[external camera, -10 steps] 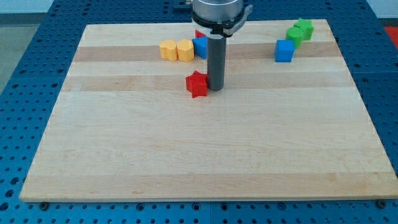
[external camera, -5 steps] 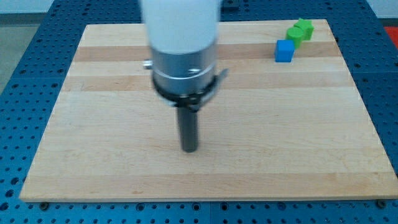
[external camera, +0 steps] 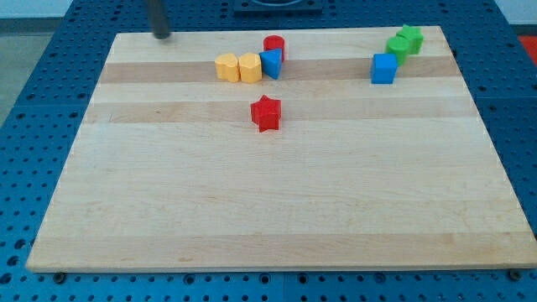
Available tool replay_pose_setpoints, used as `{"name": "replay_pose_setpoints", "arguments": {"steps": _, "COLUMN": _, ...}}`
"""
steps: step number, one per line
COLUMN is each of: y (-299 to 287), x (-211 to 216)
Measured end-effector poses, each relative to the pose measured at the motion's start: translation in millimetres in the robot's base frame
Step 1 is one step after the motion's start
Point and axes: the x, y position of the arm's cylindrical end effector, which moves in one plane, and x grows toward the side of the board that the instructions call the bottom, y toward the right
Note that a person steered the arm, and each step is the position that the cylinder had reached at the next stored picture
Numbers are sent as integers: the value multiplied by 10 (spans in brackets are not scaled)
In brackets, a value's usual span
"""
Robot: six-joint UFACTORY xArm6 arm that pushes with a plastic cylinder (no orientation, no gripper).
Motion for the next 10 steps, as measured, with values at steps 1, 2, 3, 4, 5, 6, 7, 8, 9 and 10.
{"name": "replay_pose_setpoints", "arguments": {"steps": 1, "y": 173, "x": 101}}
{"name": "replay_pose_setpoints", "arguments": {"steps": 2, "y": 444, "x": 109}}
{"name": "replay_pose_setpoints", "arguments": {"steps": 3, "y": 682, "x": 124}}
{"name": "replay_pose_setpoints", "arguments": {"steps": 4, "y": 828, "x": 135}}
{"name": "replay_pose_setpoints", "arguments": {"steps": 5, "y": 860, "x": 244}}
{"name": "replay_pose_setpoints", "arguments": {"steps": 6, "y": 905, "x": 588}}
{"name": "replay_pose_setpoints", "arguments": {"steps": 7, "y": 968, "x": 1110}}
{"name": "replay_pose_setpoints", "arguments": {"steps": 8, "y": 1148, "x": 1336}}
{"name": "replay_pose_setpoints", "arguments": {"steps": 9, "y": 1402, "x": 1630}}
{"name": "replay_pose_setpoints", "arguments": {"steps": 10, "y": 1496, "x": 1789}}
